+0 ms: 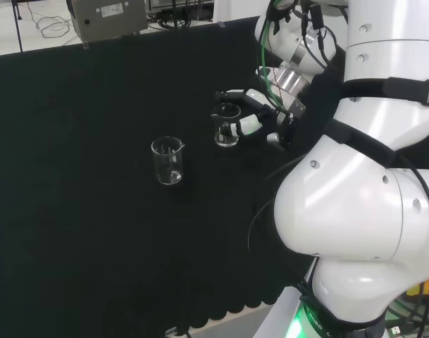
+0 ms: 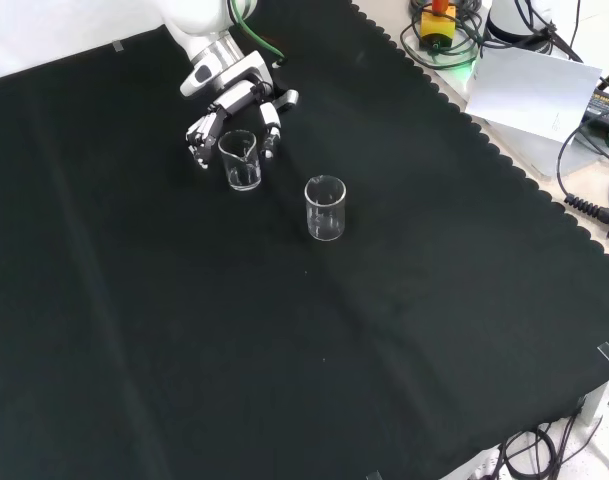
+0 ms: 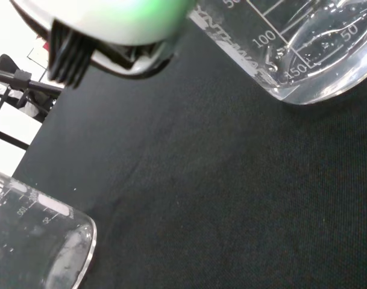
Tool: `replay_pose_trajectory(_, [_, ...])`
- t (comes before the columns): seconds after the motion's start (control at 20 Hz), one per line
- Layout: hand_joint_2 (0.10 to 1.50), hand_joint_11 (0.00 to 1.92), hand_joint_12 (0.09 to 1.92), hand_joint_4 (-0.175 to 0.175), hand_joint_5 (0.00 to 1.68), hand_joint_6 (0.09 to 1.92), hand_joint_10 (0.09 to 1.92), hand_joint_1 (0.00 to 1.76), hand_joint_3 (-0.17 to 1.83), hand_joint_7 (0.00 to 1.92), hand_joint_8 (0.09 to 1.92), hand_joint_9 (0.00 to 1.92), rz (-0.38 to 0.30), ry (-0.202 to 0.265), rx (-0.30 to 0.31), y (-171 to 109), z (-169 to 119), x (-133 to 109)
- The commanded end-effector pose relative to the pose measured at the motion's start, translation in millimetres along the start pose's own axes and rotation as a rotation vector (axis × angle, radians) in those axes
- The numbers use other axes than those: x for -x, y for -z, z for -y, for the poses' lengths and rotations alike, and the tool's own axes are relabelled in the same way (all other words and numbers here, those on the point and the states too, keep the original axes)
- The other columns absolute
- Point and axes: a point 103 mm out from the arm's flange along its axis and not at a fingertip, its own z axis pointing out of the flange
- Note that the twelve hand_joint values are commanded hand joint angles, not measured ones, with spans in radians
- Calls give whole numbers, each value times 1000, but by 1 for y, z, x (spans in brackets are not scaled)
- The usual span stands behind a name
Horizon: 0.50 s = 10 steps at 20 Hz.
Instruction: Pick up the beaker on the right.
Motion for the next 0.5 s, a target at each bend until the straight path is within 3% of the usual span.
replay_pose_trajectory(0.05, [474,92,1347,-28,493,469,560,1015,688,390,670,552,-46,-11,13,-2,-2,3])
replay_pose_trajectory(0.2, [471,130,1340,-29,444,783,558,1037,710,467,702,610,-86,-16,6,-4,-4,5])
replay_pose_trajectory(0.5, [463,155,1338,-30,427,901,563,1036,738,498,731,646,-126,-21,-13,-8,-9,6])
